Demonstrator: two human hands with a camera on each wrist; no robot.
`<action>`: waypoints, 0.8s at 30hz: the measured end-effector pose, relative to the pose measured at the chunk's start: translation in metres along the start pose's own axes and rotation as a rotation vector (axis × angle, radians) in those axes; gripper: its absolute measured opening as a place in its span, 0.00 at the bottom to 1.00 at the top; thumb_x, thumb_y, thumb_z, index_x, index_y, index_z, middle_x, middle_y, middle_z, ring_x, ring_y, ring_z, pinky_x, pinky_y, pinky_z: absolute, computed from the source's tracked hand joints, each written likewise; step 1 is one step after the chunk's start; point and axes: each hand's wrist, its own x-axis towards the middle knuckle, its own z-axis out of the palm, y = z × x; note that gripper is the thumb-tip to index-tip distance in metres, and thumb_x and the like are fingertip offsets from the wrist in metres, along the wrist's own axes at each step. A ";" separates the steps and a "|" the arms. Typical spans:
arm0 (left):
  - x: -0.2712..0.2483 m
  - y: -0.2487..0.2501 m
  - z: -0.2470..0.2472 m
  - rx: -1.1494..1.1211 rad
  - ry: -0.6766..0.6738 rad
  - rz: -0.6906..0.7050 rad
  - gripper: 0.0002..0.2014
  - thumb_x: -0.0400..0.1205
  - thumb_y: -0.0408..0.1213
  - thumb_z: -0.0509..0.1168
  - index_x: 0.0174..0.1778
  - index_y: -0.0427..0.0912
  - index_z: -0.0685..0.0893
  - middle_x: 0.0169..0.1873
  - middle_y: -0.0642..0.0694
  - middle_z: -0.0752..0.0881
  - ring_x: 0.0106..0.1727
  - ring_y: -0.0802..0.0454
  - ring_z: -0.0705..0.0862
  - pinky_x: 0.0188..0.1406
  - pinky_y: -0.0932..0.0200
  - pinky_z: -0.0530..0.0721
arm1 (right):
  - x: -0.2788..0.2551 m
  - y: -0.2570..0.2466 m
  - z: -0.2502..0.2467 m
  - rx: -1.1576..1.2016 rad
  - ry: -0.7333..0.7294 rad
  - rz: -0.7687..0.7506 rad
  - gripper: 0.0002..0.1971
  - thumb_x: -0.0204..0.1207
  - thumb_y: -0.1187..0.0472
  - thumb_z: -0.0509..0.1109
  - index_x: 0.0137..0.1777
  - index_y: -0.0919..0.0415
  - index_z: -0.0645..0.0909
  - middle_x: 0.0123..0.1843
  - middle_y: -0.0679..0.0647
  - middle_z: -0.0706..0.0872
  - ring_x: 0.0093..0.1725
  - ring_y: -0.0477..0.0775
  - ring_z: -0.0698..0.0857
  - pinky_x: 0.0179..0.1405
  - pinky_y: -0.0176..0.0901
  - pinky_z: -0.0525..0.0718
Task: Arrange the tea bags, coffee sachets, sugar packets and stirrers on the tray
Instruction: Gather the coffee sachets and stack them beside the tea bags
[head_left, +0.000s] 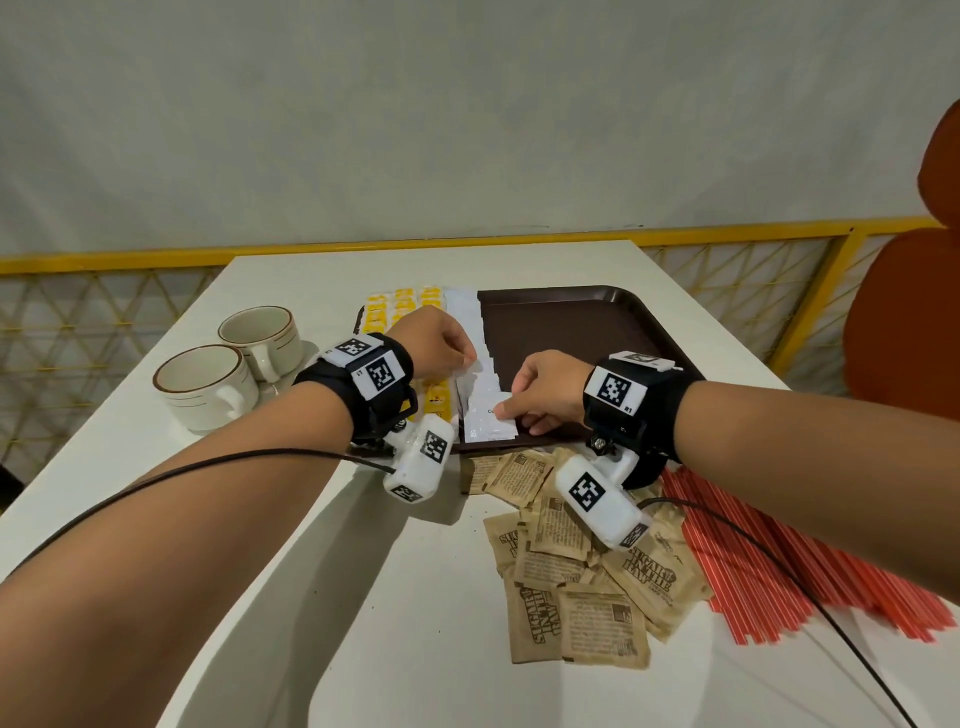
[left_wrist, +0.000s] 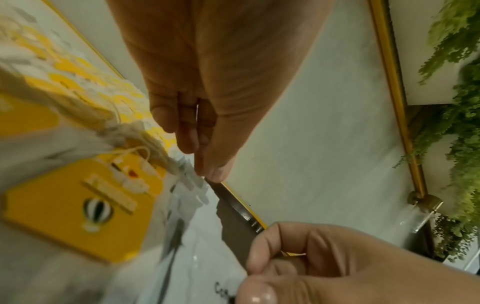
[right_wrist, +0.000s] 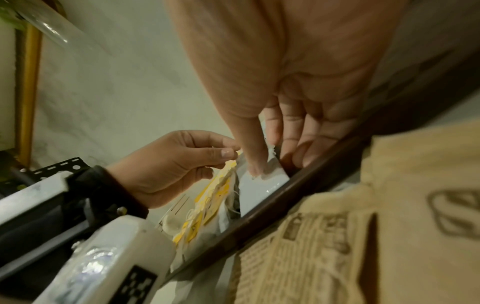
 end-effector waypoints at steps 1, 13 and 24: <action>0.000 -0.001 -0.002 0.005 0.001 0.003 0.04 0.77 0.31 0.71 0.41 0.43 0.90 0.34 0.52 0.86 0.40 0.56 0.83 0.48 0.59 0.83 | 0.000 -0.001 0.000 -0.021 -0.005 -0.003 0.13 0.69 0.64 0.80 0.35 0.61 0.76 0.35 0.59 0.83 0.33 0.51 0.83 0.36 0.42 0.86; -0.007 -0.005 -0.006 0.152 -0.122 0.020 0.06 0.75 0.32 0.73 0.47 0.41 0.92 0.46 0.46 0.91 0.47 0.52 0.87 0.54 0.55 0.85 | 0.004 -0.011 0.007 -0.230 0.013 -0.071 0.19 0.65 0.67 0.82 0.36 0.58 0.70 0.37 0.58 0.79 0.30 0.51 0.80 0.29 0.40 0.86; -0.011 0.006 -0.007 0.059 -0.012 -0.029 0.12 0.81 0.26 0.62 0.51 0.41 0.90 0.52 0.39 0.88 0.49 0.48 0.84 0.46 0.63 0.76 | -0.006 -0.014 0.005 -0.208 -0.104 -0.055 0.15 0.66 0.63 0.82 0.45 0.68 0.80 0.40 0.67 0.82 0.37 0.60 0.83 0.46 0.50 0.86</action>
